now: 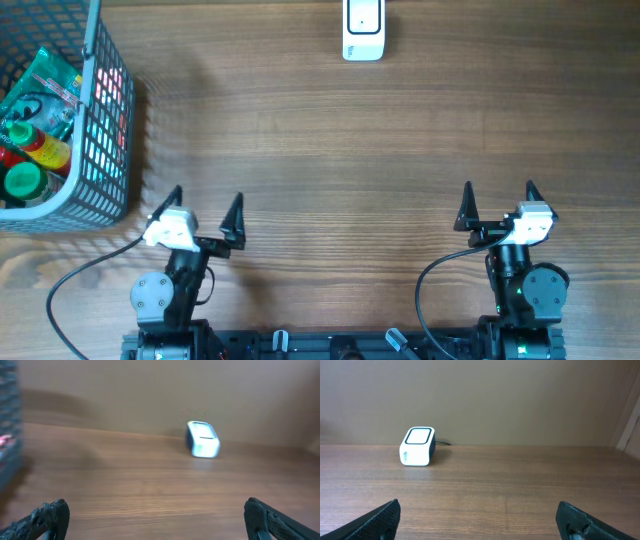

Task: Scan the item barcode
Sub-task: 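Move the left gripper toward the grey basket, then reach into the basket and grasp the red-yellow sauce bottle with left gripper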

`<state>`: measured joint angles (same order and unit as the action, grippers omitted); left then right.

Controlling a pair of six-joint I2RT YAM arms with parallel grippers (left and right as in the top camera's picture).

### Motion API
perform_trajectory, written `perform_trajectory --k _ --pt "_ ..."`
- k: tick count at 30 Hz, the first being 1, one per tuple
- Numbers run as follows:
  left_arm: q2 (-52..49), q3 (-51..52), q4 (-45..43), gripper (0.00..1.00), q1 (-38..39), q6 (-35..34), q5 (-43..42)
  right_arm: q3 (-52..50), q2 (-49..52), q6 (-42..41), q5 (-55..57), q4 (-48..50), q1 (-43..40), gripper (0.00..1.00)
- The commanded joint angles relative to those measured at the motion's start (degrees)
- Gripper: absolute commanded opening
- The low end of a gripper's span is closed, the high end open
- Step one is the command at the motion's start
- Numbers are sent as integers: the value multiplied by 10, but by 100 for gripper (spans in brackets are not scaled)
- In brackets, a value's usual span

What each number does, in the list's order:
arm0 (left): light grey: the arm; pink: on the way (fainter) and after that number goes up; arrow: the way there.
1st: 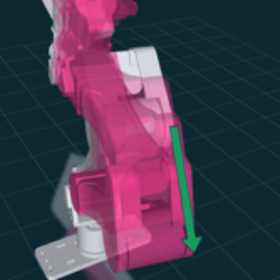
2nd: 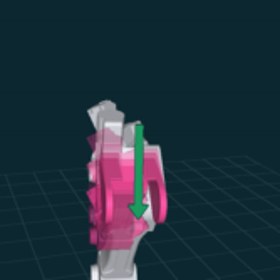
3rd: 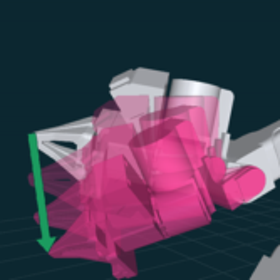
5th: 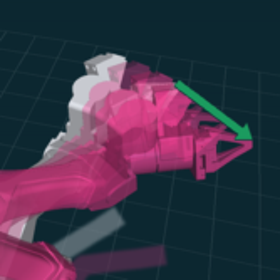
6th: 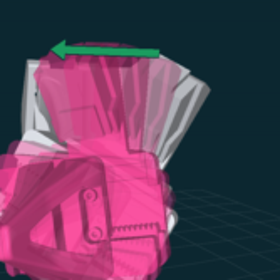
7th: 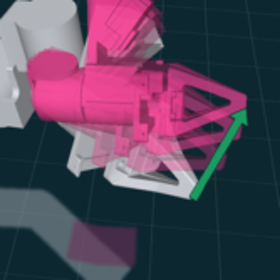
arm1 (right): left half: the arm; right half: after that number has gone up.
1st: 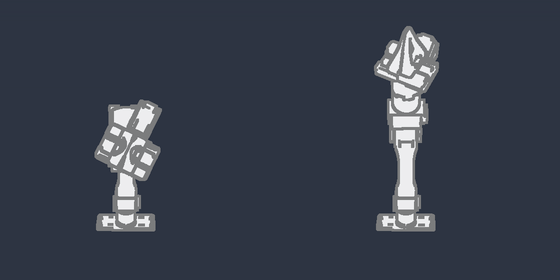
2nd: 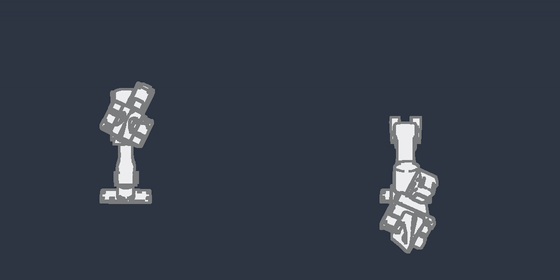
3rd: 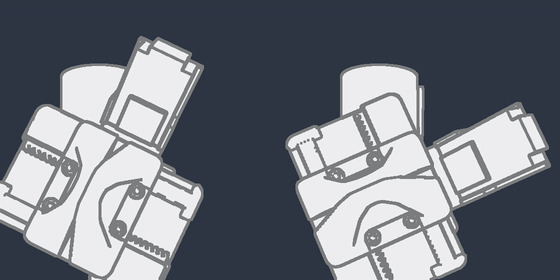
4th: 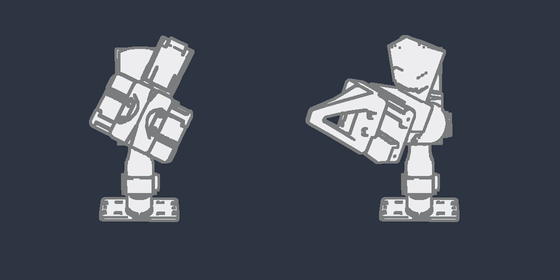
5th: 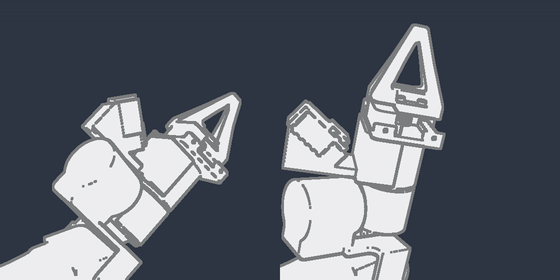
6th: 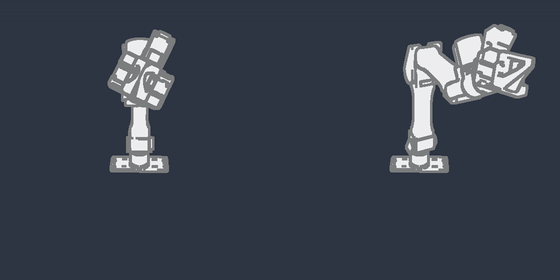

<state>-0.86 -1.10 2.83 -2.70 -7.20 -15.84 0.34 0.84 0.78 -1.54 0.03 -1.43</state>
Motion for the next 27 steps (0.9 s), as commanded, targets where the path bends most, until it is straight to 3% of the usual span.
perform_trajectory --k 1,7,13,18,21,24,27 --pt "-2 -62 -4 100 3 -40 -56 0 -4 7 -11 1 3 100" --pt "-53 -179 45 100 3 -57 -29 0 -4 7 -11 1 3 100" --pt "-200 -351 140 100 3 -55 -8 0 -4 7 -11 1 3 100" --pt "-372 -603 299 100 3 -55 -14 0 -4 7 -11 1 3 100" --pt "-463 -759 420 100 3 -55 -101 0 -4 7 -11 1 3 100" --pt "-515 -835 533 100 3 -39 -144 0 -4 7 -11 1 3 100" --pt "-541 -839 551 100 3 -28 -144 0 -4 7 -11 1 3 100"
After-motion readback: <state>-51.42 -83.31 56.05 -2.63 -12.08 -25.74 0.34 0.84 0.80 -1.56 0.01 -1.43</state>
